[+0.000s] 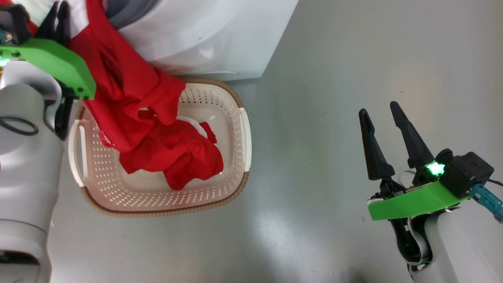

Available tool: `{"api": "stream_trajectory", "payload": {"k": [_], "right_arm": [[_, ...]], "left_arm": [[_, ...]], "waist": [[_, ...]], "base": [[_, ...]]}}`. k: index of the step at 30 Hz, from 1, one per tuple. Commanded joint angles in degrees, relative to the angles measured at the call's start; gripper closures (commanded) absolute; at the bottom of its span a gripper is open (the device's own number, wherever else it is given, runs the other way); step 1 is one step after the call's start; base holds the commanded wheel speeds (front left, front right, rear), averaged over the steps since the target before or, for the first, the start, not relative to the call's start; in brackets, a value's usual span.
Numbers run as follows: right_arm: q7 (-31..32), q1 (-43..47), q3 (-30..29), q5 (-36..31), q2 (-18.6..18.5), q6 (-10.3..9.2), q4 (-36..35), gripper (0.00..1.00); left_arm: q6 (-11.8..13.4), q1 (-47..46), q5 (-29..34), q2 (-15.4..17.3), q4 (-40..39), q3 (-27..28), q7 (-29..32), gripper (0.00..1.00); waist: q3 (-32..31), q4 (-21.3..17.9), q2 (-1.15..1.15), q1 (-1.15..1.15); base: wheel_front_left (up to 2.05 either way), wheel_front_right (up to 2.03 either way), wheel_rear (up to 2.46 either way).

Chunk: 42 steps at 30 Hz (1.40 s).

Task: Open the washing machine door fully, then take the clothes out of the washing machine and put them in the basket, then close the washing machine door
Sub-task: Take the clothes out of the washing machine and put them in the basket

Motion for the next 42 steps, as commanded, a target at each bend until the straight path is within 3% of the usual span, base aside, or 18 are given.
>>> {"api": "stream_trajectory", "payload": {"k": [1,4,13,28,42], "right_arm": [[-0.4,0.4,1.2,0.8,0.0,0.28,-1.2,0.0],[-0.4,0.6,1.0,0.7,0.0,0.28,-1.2,0.0],[-0.4,1.4,0.4,0.1,0.0,0.28,-1.0,0.0],[-0.4,3.1,-0.7,-0.7,0.0,0.28,-0.5,0.0],[-0.4,3.6,-1.1,-1.0,0.0,0.28,-0.5,0.0]], "left_arm": [[-0.3,0.6,-0.9,2.2,-1.9,0.7,-1.0,1.0],[-0.3,1.5,-1.7,2.2,-3.8,1.1,-1.1,1.0],[-0.1,10.4,-2.0,2.2,-20.5,7.2,-1.1,1.0],[-0.2,25.3,3.0,-2.9,-48.4,19.0,-1.1,1.0],[-0.3,33.1,3.7,-6.7,-70.2,21.7,-1.1,1.0]], "waist": [[-0.6,0.4,0.0,0.0],[-1.0,0.6,0.0,0.0],[-3.0,1.8,0.0,0.0],[-6.5,3.9,0.0,0.0],[-7.2,4.9,0.0,0.0]], "base": [[0.0,0.0,0.0],[0.0,0.0,0.0],[0.0,0.0,0.0],[0.0,0.0,0.0],[0.0,0.0,0.0]]}}
